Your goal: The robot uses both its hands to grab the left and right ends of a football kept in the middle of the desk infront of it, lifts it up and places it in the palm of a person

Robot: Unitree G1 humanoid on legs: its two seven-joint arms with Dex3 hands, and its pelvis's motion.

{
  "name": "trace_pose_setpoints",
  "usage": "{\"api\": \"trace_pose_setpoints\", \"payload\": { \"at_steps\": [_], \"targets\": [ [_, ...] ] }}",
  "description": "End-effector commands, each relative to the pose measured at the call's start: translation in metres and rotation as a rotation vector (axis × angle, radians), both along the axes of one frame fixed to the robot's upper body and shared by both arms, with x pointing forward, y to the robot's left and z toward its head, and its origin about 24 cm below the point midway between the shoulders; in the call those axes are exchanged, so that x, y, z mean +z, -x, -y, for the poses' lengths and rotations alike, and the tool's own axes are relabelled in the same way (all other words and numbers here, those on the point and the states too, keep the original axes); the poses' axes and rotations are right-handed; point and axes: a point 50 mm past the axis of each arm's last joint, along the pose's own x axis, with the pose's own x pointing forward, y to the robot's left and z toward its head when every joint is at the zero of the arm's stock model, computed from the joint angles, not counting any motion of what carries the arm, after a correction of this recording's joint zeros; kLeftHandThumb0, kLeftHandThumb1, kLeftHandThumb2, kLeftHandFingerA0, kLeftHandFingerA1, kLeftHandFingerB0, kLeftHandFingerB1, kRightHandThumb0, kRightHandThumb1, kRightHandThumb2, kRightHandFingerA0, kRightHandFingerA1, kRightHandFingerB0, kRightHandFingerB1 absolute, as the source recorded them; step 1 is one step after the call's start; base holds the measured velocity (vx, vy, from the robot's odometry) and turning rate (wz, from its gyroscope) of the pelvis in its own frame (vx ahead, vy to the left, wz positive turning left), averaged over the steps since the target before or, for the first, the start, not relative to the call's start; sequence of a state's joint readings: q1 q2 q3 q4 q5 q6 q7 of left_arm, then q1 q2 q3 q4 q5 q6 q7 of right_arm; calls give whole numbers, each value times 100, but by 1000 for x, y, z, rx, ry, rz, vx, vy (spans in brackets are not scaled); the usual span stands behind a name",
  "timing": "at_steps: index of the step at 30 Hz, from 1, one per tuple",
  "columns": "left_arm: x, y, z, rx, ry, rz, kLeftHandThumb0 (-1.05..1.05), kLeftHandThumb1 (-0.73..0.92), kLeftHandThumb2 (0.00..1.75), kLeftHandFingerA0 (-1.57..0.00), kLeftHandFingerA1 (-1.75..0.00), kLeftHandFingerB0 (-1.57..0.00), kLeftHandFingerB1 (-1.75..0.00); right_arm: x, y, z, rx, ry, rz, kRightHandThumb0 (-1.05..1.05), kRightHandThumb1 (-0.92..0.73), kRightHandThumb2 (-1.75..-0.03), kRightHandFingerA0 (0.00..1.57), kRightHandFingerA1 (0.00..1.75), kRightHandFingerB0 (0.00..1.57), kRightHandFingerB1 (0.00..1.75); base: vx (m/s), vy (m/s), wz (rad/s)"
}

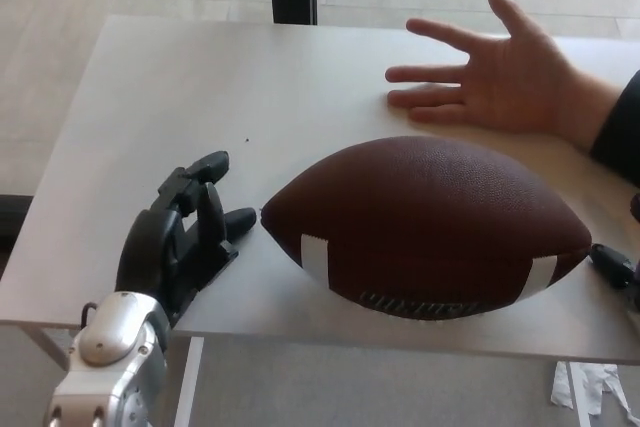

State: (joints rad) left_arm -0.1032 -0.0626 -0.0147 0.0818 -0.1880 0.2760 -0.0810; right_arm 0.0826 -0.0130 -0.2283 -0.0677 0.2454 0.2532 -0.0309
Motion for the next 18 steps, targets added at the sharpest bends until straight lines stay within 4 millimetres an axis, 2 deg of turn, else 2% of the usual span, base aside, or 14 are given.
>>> {"api": "trace_pose_setpoints", "payload": {
  "at_steps": [1, 2, 3, 4, 5, 6, 7, 11, 12, 13, 14, 16, 17, 18],
  "targets": [
    [-10, -2, 18, 23, -2, -50, -104, 85, 126, -23, -68, -8, -45, 5, -8, -3, 30, 54, -29, -95, -75, -113, 45, 56, 29, 47, 0, 0, 0],
    [-9, -3, 20, 22, 2, -48, -104, 85, 126, -23, -67, -9, -44, 5, -8, -4, 37, 58, -27, -96, -88, -71, 49, 47, 31, 32, 0, 0, 0],
    [-9, -4, 27, 18, 19, -44, -104, 86, 126, -25, -68, -10, -47, 5, -10, -7, 49, 61, -25, -99, -75, -88, 49, 54, 26, 38, 0, 0, 0],
    [-9, -5, 29, 18, 25, -43, -104, 86, 126, -25, -68, -10, -47, 4, -10, -8, 52, 60, -26, -99, -75, -88, 49, 54, 26, 38, 0, 0, 0],
    [-9, -5, 32, 15, 33, -41, -103, 85, 126, -24, -68, -10, -48, 4, -10, -9, 52, 58, -33, -99, -88, -71, 50, 50, 31, 33, 0, 0, 0],
    [-9, -6, 35, 16, 43, -42, -104, 87, 127, -25, -69, -10, -47, 3, -9, -11, 53, 51, -39, -95, -75, -115, 45, 59, 23, 45, 0, 0, 0],
    [-9, -6, 37, 22, 59, -47, -105, 87, 126, -27, -70, -11, -48, 2, -8, -11, 54, 51, -39, -100, -89, -71, 48, 54, 33, 35, 0, 0, 0],
    [-10, -7, 45, 28, 89, -51, -95, 79, 123, -31, -74, -11, -43, -6, -3, -14, 41, 29, -52, -99, -92, -70, 49, 53, 30, 33, 0, 0, 0],
    [-10, -7, 46, 34, 99, -54, -99, 83, 126, -34, -75, -8, -42, -8, -1, -16, 38, 21, -55, -95, -72, -114, 45, 61, 27, 47, 0, 0, 0],
    [-10, -7, 46, 34, 99, -53, -99, 83, 126, -34, -75, -8, -42, -8, -1, -16, 38, 21, -55, -95, -72, -114, 45, 61, 27, 47, 0, 0, 0],
    [-11, -7, 47, 36, 101, -57, -104, 92, 86, -39, -82, -12, -42, -8, 0, -17, 36, 13, -54, -98, -92, -70, 50, 57, 32, 35, 0, 0, 0],
    [-13, -6, 49, 41, 108, -67, -101, 92, 88, -36, -84, -10, -41, -9, 2, -20, 36, -11, -47, -98, -92, -71, 50, 54, 31, 34, 0, 0, 0],
    [-14, -5, 50, 41, 114, -73, -96, 81, 123, -40, -79, -10, -44, -8, 2, -22, 24, -35, -37, -97, -92, -69, 53, 53, 32, 33, 0, 0, 0],
    [-15, -4, 51, 42, 122, -84, -104, 92, 88, -41, -87, -9, -42, -7, 2, -25, 20, -51, -28, -96, -92, -69, 52, 56, 32, 35, 0, 0, 0]
  ]
}}
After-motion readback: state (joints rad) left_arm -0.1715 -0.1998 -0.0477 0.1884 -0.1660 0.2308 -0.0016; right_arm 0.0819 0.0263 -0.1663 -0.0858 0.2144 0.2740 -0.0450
